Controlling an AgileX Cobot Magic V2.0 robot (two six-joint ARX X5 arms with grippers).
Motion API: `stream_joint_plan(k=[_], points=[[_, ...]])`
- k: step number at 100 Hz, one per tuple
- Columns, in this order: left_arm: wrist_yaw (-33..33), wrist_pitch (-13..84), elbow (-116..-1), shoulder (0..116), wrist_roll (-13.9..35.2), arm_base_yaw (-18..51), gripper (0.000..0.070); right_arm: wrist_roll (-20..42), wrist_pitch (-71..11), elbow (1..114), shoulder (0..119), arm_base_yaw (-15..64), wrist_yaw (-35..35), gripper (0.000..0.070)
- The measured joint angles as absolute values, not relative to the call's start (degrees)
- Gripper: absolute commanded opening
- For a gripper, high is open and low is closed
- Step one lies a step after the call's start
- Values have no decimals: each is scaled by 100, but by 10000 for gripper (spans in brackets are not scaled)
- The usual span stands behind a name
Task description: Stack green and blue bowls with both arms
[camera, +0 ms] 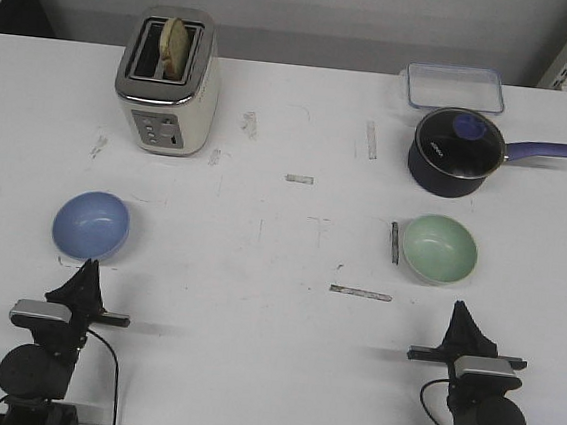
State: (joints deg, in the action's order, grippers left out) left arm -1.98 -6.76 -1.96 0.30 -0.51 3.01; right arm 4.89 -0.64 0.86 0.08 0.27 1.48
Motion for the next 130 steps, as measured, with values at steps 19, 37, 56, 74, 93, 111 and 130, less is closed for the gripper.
stream_joint_plan(k=[19, 37, 56, 74, 93, 111, 130], points=[[-198, -676, -196, 30, -51, 301, 1, 545, -145, 86, 8, 27, 148, 3], [-198, -676, -196, 30, -51, 301, 1, 582, -233, 137, 8, 32, 152, 3], [-198, -676, -196, 30, -51, 301, 1, 582, -569, 626, 128, 32, 150, 3], [-198, -676, -196, 30, -51, 301, 1, 563, -1081, 1146, 753, 32, 150, 3], [-198, -676, -196, 30, -51, 301, 1, 449, -1747, 1973, 1785, 32, 150, 3], [-198, -676, -196, 30, -51, 301, 1, 425, -2628, 2823, 2939, 32, 150, 3], [-198, -676, -196, 30, -51, 301, 1, 587, -3677, 3682, 4027, 32, 150, 3]])
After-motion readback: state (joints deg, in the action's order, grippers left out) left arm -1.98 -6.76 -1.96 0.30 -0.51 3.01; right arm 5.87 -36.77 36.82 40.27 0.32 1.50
